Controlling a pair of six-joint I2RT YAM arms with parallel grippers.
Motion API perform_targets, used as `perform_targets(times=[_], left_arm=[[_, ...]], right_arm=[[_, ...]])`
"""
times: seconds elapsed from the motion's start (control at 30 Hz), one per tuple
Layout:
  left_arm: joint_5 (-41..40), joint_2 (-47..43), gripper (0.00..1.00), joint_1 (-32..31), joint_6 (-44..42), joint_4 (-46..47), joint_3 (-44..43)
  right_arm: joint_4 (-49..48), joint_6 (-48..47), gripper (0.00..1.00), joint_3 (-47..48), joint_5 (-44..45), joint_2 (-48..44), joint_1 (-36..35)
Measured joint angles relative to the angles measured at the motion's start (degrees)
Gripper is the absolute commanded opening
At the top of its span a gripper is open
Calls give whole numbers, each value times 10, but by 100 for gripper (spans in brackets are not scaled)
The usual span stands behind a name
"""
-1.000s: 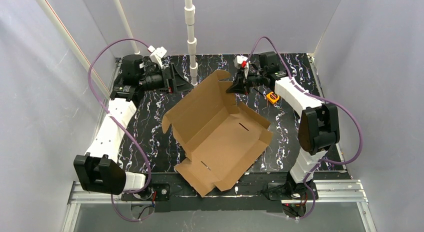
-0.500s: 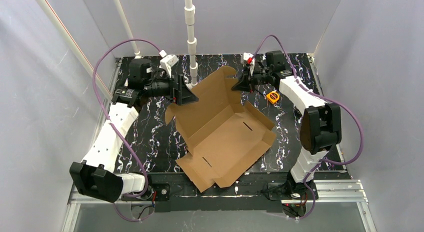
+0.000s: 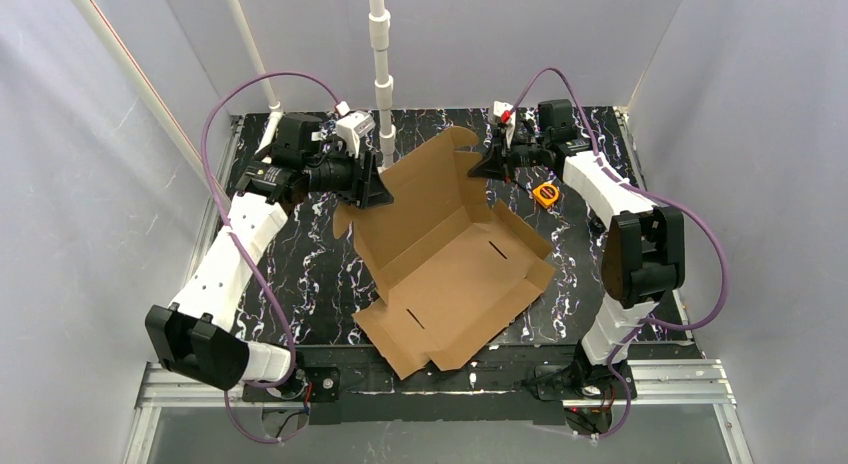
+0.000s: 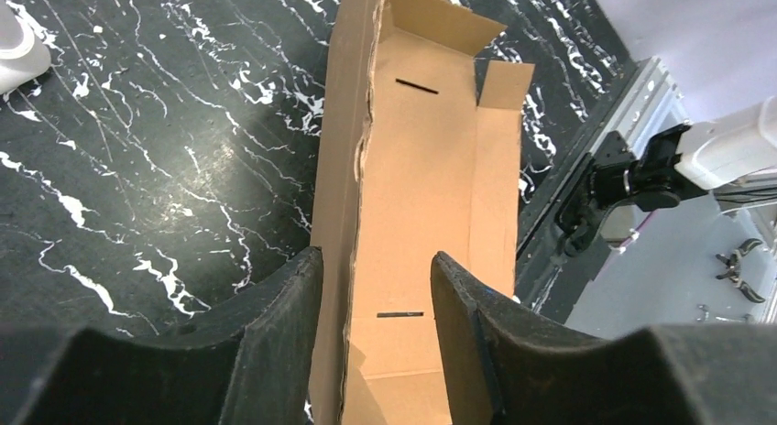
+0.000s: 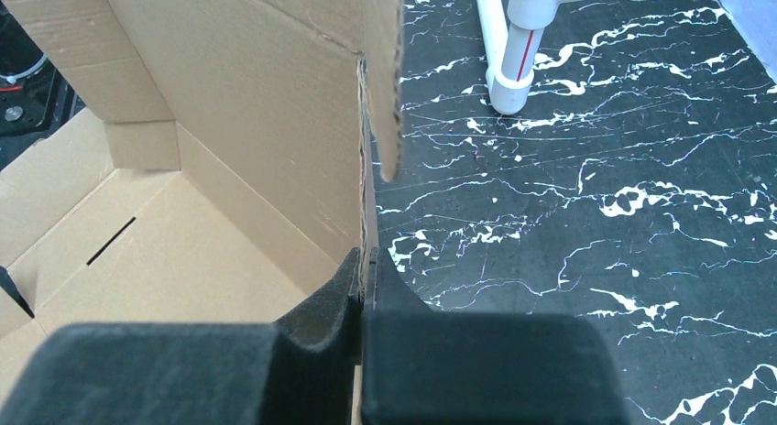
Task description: Fold the paper box
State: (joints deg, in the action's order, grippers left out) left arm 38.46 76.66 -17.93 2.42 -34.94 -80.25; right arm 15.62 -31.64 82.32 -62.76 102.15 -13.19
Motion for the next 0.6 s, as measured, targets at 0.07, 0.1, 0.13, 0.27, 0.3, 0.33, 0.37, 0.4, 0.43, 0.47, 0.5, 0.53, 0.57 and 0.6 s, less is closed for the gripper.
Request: perform_targets(times=[0.07, 0.1, 0.13, 0.27, 0.3, 0.33, 0.37, 0.4, 0.43, 0.47, 0.5, 0.53, 0.57, 0.6], left_arm=[[-12, 6, 43, -4, -7, -5, -2], [-17, 8, 42, -6, -12, -8, -3], [-22, 9, 42, -7, -16, -12, -3], [-35, 9, 39, -12, -31, -20, -5], [-36, 9, 39, -13, -34, -20, -5], [-37, 9, 39, -13, -36, -21, -5], [-39, 9, 39, -13, -38, -24, -7], [-40, 9, 38, -13, -40, -26, -9], [-40, 9, 38, -13, -42, -28, -12], [-40, 9, 38, -13, -43, -30, -15], [-40, 9, 37, -13, -44, -31, -19], [-40, 9, 37, -13, -44, -33, -24], [-40, 9, 37, -13, -45, -35, -28], [-40, 9, 37, -13, -46, -37, -33]], right_arm=[[-4, 2, 1, 0, 0, 0, 0], [-6, 4, 1, 0, 0, 0, 0], [-8, 5, 1, 0, 1, 0, 0], [-10, 11, 1, 0, 1, 0, 0], [-10, 13, 1, 0, 1, 0, 0], [-11, 13, 1, 0, 1, 0, 1], [-11, 14, 1, 0, 1, 0, 1], [-12, 14, 1, 0, 1, 0, 1], [-12, 15, 1, 0, 1, 0, 1], [-12, 15, 1, 0, 1, 0, 1], [-12, 15, 1, 0, 1, 0, 1], [-12, 15, 1, 0, 1, 0, 1], [-12, 15, 1, 0, 1, 0, 1], [-12, 15, 1, 0, 1, 0, 1]])
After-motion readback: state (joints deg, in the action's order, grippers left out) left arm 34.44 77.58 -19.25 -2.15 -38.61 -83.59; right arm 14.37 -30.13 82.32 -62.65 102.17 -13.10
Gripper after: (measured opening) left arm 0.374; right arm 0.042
